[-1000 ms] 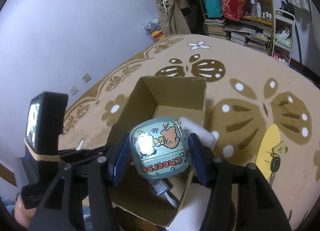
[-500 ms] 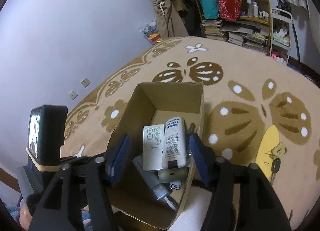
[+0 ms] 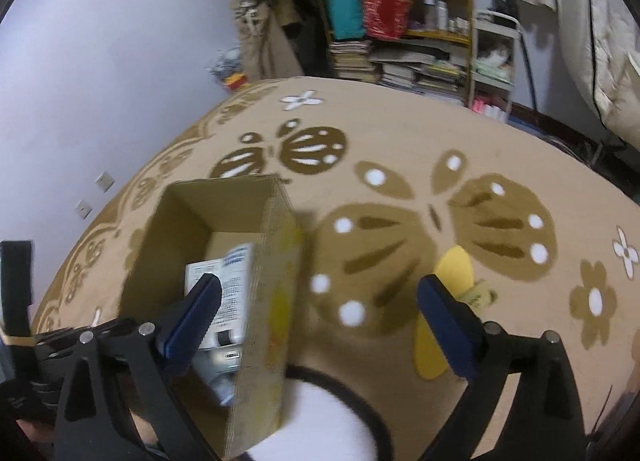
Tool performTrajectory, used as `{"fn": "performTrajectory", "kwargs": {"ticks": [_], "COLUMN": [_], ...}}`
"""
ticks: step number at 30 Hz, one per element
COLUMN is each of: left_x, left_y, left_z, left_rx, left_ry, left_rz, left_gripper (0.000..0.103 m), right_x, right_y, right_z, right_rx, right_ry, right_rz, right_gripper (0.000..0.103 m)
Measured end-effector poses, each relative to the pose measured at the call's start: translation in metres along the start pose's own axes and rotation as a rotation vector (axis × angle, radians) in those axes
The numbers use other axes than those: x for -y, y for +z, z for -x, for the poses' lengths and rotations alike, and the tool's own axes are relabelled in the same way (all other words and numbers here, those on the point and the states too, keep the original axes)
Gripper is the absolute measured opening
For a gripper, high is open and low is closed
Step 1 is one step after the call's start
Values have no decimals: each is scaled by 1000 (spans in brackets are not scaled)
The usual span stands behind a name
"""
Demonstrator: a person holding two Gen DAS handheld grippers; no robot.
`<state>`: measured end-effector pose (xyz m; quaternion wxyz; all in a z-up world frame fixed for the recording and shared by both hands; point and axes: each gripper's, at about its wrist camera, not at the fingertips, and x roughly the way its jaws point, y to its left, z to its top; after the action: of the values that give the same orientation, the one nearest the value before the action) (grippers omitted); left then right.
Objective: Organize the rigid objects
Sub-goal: 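Return the right tool to the rug and grasp the black AIMA keys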
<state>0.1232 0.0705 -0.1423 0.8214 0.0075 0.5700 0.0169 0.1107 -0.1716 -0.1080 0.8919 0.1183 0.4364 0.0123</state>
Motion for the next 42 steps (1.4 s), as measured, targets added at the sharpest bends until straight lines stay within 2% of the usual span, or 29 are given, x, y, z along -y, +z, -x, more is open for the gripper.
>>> {"fn": "performTrajectory", "kwargs": {"ticks": [7, 15, 19, 29, 32, 34, 35, 42], "left_x": [0, 0, 0, 0, 0, 0, 0, 1], "left_y": [0, 0, 0, 0, 0, 0, 0, 0], "left_z": [0, 0, 0, -1, -1, -1, -1, -1], "left_rx": [0, 0, -1, 0, 0, -1, -1, -1], "left_ry": [1, 1, 1, 5, 5, 7, 8, 9], "left_rz": [-1, -1, -1, -3, -4, -6, -7, -8], "left_gripper": [8, 8, 8, 9, 9, 9, 9, 9], "right_x": [35, 68, 86, 124, 133, 137, 138, 136], "right_y": [-6, -17, -22, -30, -33, -35, -36, -40], "right_z": [-20, -46, -52, -65, -68, -69, -70, -80], "right_rx": [-38, -115, -142, -147, -157, -161, -163, -190], "right_ry": [-92, -153, -143, -215, -189, -166, -165, -193], "right_rz": [-58, -115, -149, -252, -298, -321, -324, -291], "right_gripper": [103, 103, 103, 103, 103, 98, 92, 70]}}
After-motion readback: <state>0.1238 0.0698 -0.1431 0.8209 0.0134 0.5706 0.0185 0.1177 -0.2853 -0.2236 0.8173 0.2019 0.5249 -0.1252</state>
